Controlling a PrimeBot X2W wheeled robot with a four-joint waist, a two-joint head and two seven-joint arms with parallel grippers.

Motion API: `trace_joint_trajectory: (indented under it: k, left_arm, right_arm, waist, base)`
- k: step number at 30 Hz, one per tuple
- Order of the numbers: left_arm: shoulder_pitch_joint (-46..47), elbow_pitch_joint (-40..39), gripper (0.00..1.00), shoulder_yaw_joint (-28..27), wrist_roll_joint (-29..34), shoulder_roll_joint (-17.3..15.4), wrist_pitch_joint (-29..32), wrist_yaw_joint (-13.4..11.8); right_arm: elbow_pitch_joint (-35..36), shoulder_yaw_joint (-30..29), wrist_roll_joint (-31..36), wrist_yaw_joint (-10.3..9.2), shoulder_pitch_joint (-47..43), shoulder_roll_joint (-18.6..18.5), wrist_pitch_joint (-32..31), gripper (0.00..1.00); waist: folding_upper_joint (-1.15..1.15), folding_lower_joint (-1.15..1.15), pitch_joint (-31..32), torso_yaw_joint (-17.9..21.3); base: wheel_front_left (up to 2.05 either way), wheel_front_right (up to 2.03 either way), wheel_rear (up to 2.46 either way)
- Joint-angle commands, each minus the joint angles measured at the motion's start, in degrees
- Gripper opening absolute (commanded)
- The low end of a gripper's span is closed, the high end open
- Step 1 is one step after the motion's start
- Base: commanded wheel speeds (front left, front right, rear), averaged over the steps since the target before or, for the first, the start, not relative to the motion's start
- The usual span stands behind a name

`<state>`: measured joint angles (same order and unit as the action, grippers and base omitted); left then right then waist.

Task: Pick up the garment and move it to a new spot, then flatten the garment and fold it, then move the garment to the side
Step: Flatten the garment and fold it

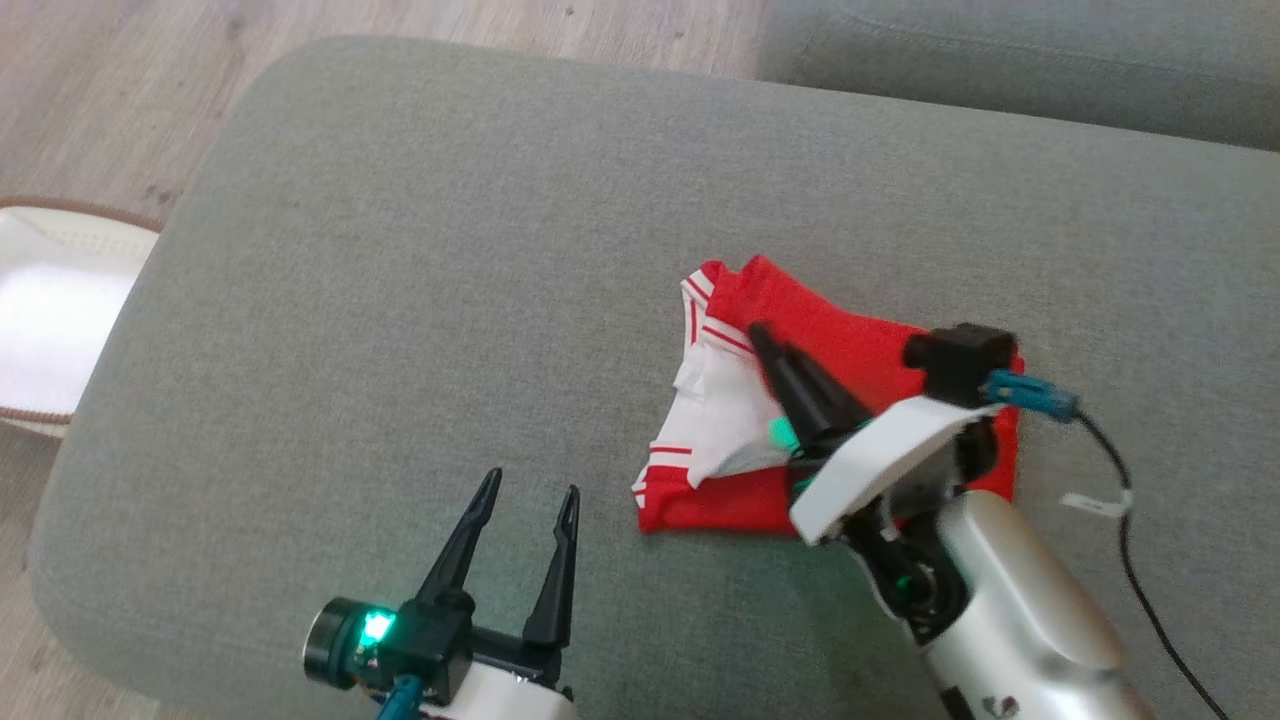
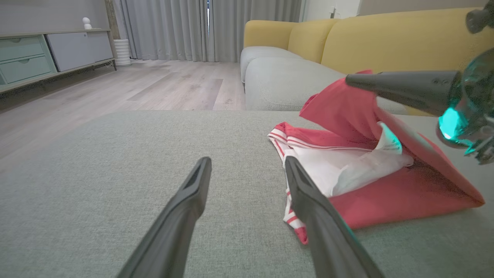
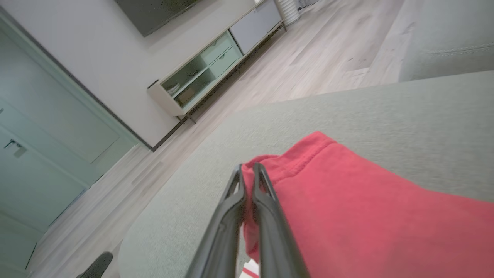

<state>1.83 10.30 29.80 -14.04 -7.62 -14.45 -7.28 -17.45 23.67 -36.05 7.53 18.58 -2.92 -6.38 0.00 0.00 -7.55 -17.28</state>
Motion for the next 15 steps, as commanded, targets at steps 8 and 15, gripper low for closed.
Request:
trace_joint_trajectory:
  k: [8,15]
  left_arm:
    - [2.66,-1.58,1.0,-2.71,1.05,0.91,-0.55,0.36]
    - [0.8,-2.03,1.0,-5.14,1.07,0.61,-0.55,-0.9]
  right_arm:
    - [-2.91,11.98,-2.99,-0.04,4.77,0.04,2.5,1.0]
    - [-1.62,9.01,2.16,-0.04,1.46,0.02,13.01,1.0]
  waist:
    - [0.0,0.0,-1.4,-0.53]
    - [0.0,0.0,1.94,3.61]
  base:
    - [0.0,0.0,0.0]
    - [0.0,0.0,0.0]
